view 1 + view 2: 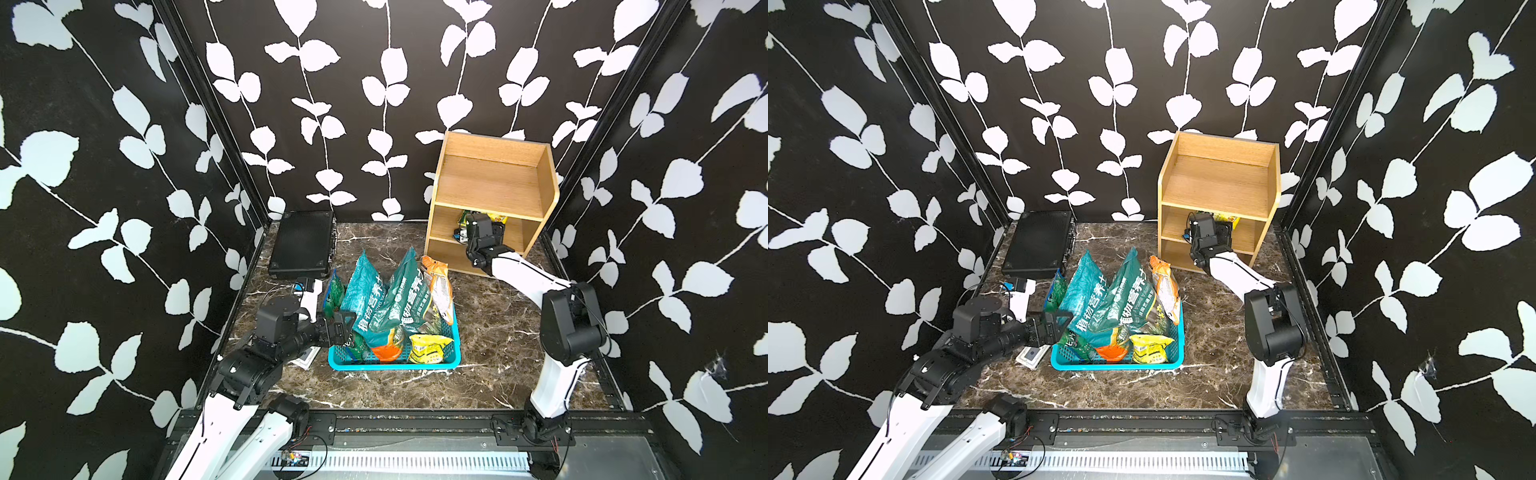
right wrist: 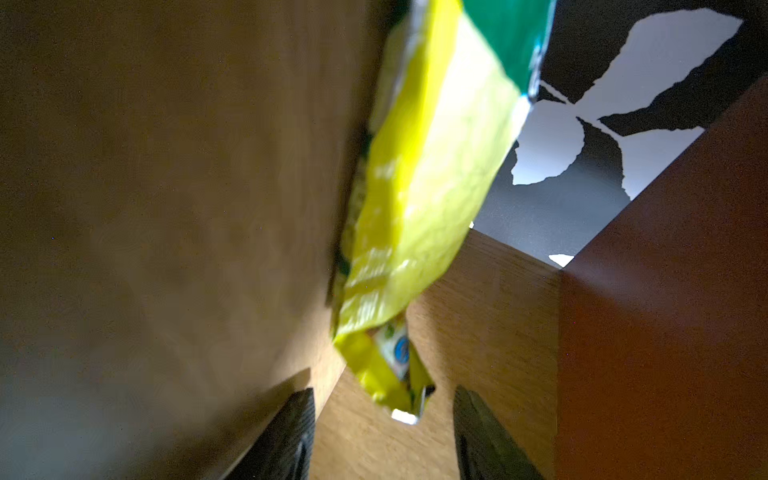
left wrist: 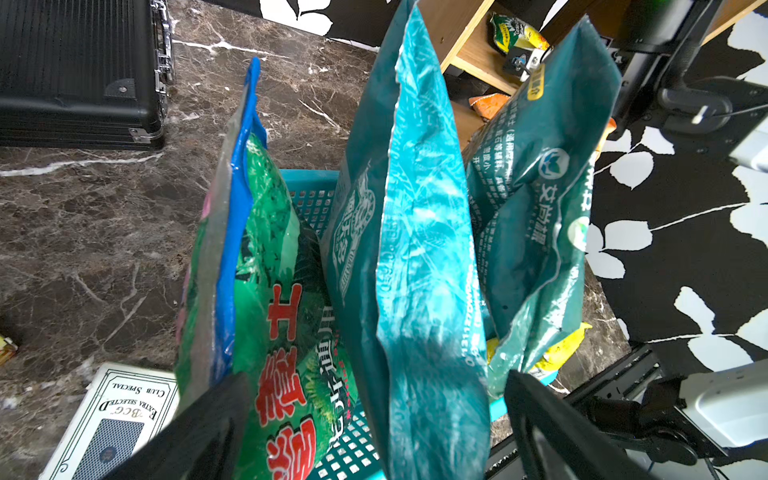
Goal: Take down the fertilizer bag from the shelf
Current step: Pick up the fertilizer bag from the shelf.
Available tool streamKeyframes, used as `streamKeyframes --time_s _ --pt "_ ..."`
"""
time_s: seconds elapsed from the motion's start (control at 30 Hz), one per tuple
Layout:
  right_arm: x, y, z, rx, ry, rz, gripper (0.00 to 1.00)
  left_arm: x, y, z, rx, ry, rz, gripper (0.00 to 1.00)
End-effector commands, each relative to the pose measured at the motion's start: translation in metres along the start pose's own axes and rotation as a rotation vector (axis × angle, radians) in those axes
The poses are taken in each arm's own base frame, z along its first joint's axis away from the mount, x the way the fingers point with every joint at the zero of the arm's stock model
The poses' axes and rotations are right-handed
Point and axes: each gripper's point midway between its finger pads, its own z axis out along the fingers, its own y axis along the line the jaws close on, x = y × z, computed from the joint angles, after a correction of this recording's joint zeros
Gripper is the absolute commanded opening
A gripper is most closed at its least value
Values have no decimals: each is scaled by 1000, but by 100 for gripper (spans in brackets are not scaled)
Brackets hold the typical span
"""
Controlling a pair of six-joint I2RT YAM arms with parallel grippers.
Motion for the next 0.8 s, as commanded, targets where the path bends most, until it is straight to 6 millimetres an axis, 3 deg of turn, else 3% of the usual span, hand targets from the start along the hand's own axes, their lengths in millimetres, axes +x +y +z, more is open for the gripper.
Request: streamKeyframes --time_s 0.0,0.07,0.13,0.17,0.27,0.43,0.57,0.77 --pt "-9 12 11 -39 -4 -34 55 0 4 4 -14 -5 -1 99" --pt "-12 16 14 -56 -9 -42 44 -1 4 3 -13 -8 0 99" --pt "-14 19 16 -81 -14 -48 7 -1 4 4 -15 -6 -1 99" --pt "-16 20 16 -87 -18 -49 0 -1 4 3 -14 -7 0 99" --pt "-17 23 15 -116 -29 -39 0 -1 4 3 -14 -6 1 99" --pt "-14 6 -1 -100 -84 74 0 -1 3 2 -11 -8 2 99" --pt "-10 -17 -32 -51 -190 237 0 -2 3 2 -12 -9 4 99" --pt "11 -56 -75 -22 -284 461 0 -2 5 3 -23 -10 1 99"
